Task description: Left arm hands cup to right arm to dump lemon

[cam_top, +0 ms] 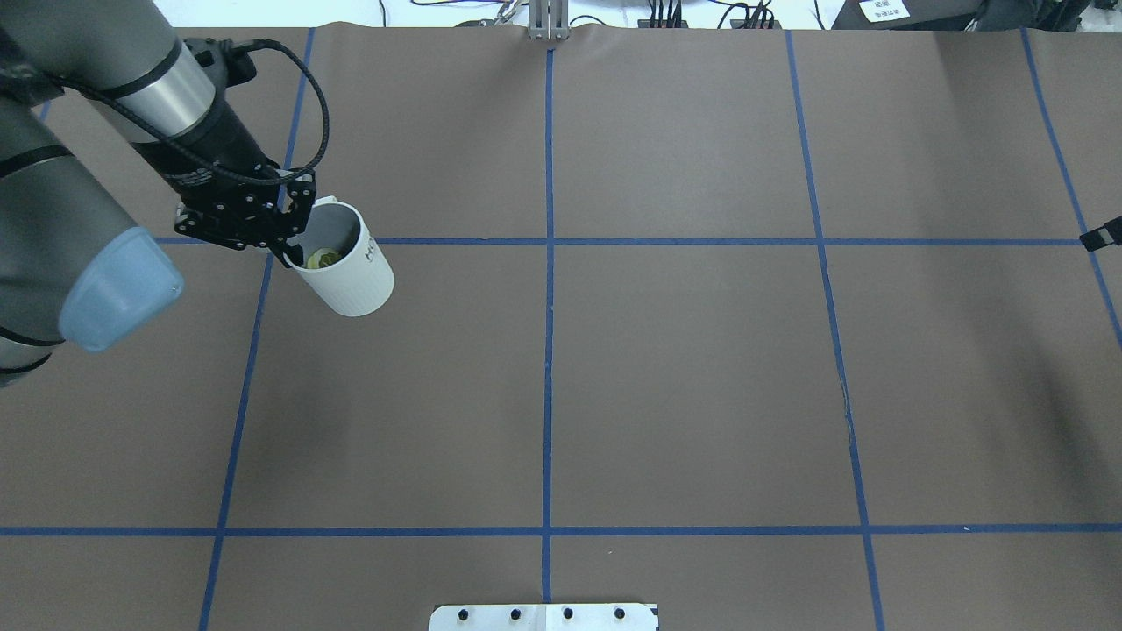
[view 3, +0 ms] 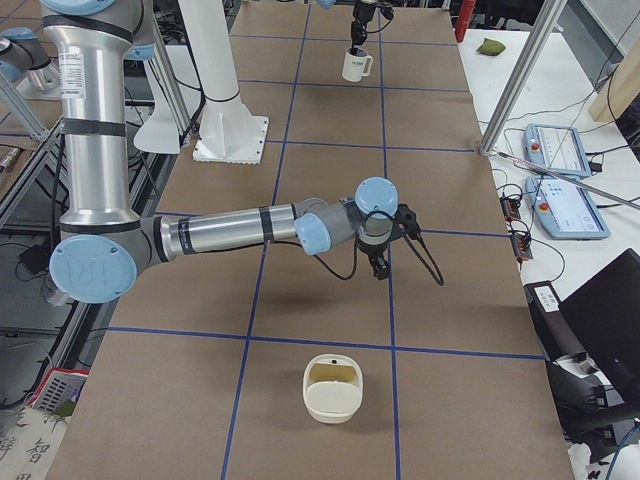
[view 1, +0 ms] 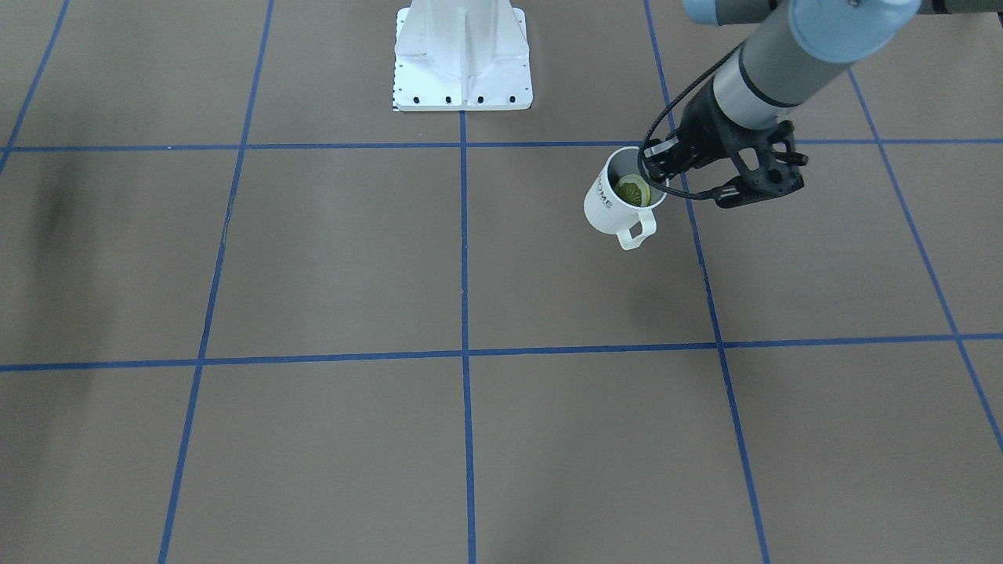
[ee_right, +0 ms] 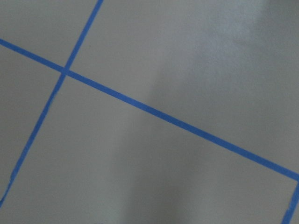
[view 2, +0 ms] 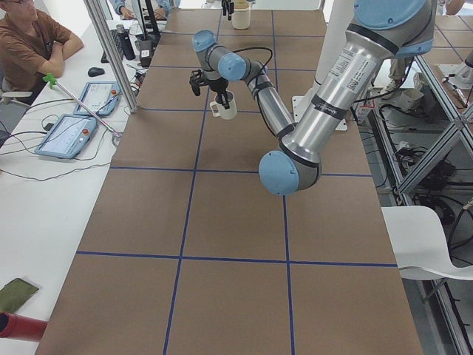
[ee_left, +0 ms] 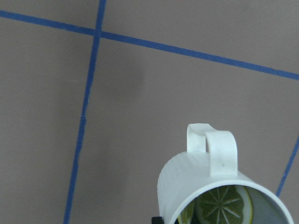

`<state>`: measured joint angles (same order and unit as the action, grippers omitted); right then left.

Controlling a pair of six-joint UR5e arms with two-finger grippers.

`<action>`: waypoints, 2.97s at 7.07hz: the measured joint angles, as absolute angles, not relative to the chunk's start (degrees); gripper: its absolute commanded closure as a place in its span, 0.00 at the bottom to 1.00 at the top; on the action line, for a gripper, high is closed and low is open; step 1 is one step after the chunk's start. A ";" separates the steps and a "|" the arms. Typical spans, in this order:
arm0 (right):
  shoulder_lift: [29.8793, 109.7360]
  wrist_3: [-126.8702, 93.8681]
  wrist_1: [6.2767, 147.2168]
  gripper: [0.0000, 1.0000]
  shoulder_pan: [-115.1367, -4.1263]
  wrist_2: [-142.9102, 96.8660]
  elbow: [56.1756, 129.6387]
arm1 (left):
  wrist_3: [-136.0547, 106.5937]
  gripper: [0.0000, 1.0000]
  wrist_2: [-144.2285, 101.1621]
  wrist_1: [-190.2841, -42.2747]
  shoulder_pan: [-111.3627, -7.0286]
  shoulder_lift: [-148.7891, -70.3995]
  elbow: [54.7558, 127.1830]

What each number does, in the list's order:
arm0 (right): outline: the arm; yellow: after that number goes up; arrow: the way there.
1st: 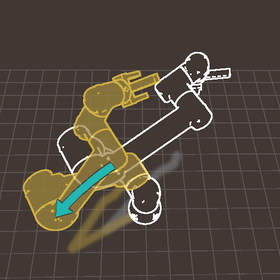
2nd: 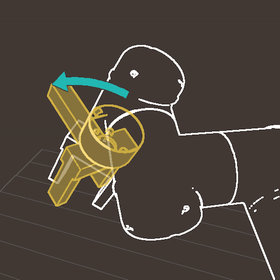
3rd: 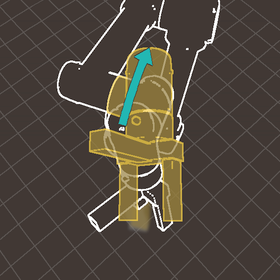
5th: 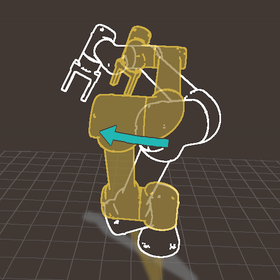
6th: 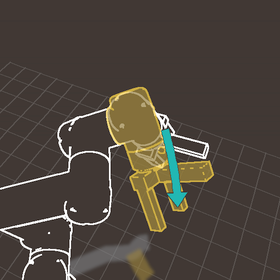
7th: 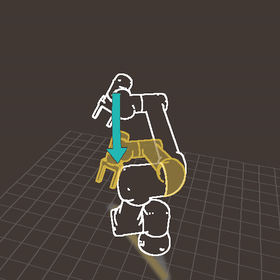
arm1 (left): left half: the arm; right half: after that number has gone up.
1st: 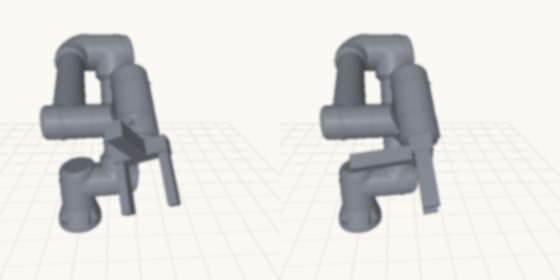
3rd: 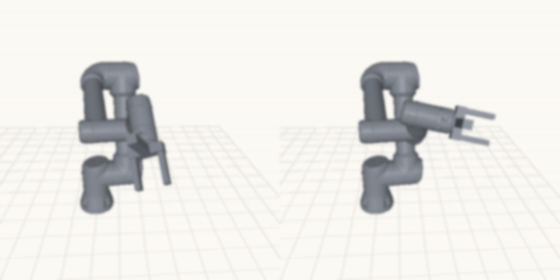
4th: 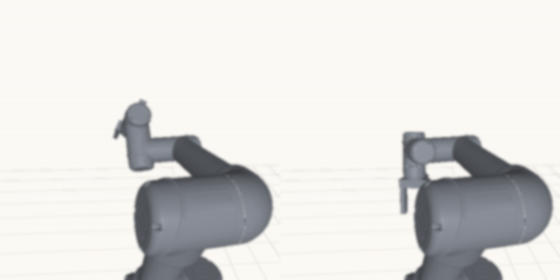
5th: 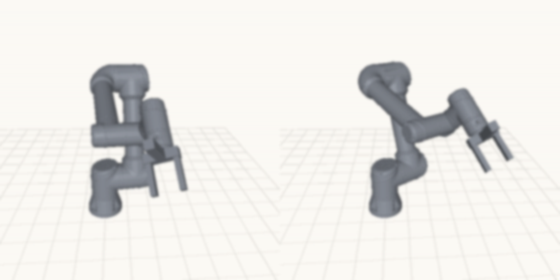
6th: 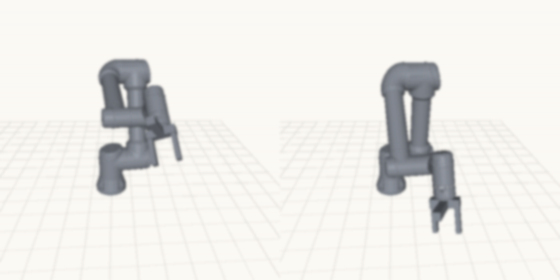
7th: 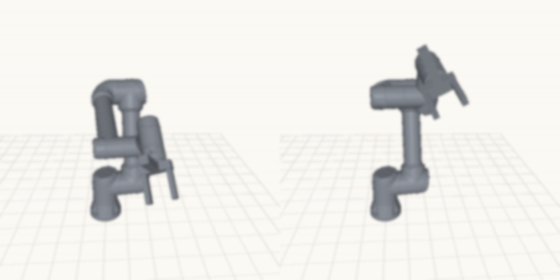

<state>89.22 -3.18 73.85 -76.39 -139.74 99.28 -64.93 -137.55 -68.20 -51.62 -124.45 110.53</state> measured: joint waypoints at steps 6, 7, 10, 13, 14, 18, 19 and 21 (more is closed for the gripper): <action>83.23 -33.59 39.39 0.02 -54.71 -114.38 98.79 | -82.09 1.00 -137.08 -70.36 -47.79 -145.49 90.28; 83.05 -35.13 35.35 0.02 -51.37 -110.37 99.36 | -84.37 1.00 -137.05 -71.40 -47.34 -147.71 87.18; 81.75 -37.09 32.54 0.02 -38.39 -92.27 102.18 | -86.88 1.00 -133.39 -72.76 -44.97 -150.45 84.93; 78.26 -38.61 32.44 0.02 -26.95 -75.03 102.81 | -89.57 1.00 -131.71 -72.92 -44.17 -151.72 84.43; 76.64 -39.00 32.43 0.02 -23.18 -69.17 102.75 | -90.02 1.00 -131.67 -72.99 -44.14 -151.93 84.34; 72.10 -39.20 32.38 0.02 -16.30 -59.98 102.25 | -89.18 1.00 -131.64 -73.86 -43.82 -152.01 84.43; 71.79 -39.20 32.33 0.02 -15.90 -59.07 102.18 | -88.49 1.00 -131.58 -73.90 -43.25 -151.89 84.50; 71.14 -39.20 32.21 0.02 -15.46 -56.72 101.90 | -87.37 1.00 -131.20 -73.91 -42.22 -151.67 84.60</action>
